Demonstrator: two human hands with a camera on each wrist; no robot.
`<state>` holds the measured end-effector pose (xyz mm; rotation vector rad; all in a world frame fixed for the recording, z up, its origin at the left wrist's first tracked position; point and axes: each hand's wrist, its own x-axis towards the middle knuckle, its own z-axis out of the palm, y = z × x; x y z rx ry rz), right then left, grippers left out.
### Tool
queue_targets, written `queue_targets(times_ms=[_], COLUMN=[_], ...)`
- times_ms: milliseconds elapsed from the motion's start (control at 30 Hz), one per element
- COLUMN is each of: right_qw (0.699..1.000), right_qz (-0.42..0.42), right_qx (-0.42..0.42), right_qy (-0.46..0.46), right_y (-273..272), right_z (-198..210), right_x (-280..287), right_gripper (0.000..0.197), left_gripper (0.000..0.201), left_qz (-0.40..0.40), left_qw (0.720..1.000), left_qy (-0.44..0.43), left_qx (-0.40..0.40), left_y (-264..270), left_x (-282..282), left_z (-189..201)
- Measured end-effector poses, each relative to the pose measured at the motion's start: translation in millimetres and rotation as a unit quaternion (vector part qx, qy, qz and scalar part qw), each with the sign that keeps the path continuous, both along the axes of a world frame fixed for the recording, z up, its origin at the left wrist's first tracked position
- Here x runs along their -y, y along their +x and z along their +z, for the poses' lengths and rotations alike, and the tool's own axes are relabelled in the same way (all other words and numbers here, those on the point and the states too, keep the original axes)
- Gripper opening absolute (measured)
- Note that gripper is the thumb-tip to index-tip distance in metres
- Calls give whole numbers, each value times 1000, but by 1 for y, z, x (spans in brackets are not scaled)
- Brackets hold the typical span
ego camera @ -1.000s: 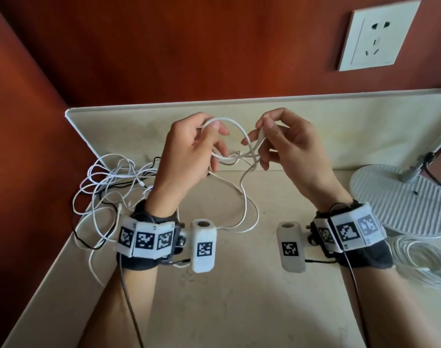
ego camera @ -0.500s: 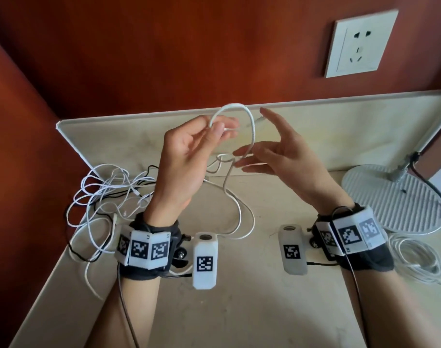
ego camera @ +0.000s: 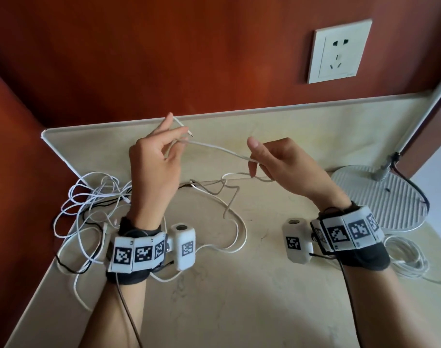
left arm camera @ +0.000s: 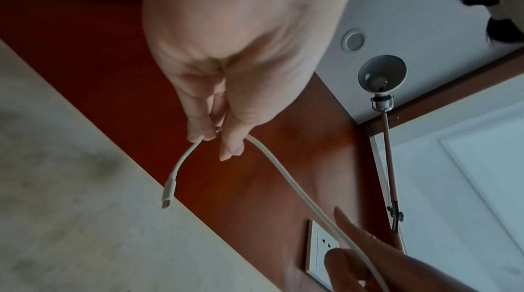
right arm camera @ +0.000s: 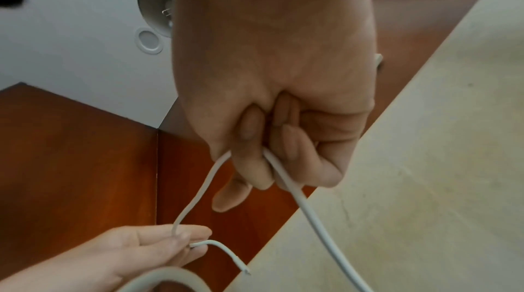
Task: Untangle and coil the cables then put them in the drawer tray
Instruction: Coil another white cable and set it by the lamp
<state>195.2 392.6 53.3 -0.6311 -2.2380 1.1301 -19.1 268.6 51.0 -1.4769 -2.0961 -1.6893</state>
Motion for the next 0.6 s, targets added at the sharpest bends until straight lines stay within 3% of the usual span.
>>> queue_targets(times_ms=[133,233,367,467,600], right_qw=[999,998,995,988,983], right_qz=[20,19,73,125,144], right_qx=[23,47,60,38,9], right_qy=[35,47,-29,-84,-114], right_y=[0,-2,-7,-10,-13], right_z=[-8,-8,-7,-10,-7], right_x=[-3,-4,3,7,12], right_gripper=[54,31,68,75,70], left_gripper=[25,26,30,24,18], left_qz=[22,-52,-90,-95,-66], left_qw=[998,991,986,984,991], left_qy=[-52,-104,-127,-143,-116], left_qx=[-27,64,65,44,-24], left_y=[8,28,34,30,33], left_x=[-2,-5,-9,-11,-9], left_z=[-4,-3,-7,-10,-5])
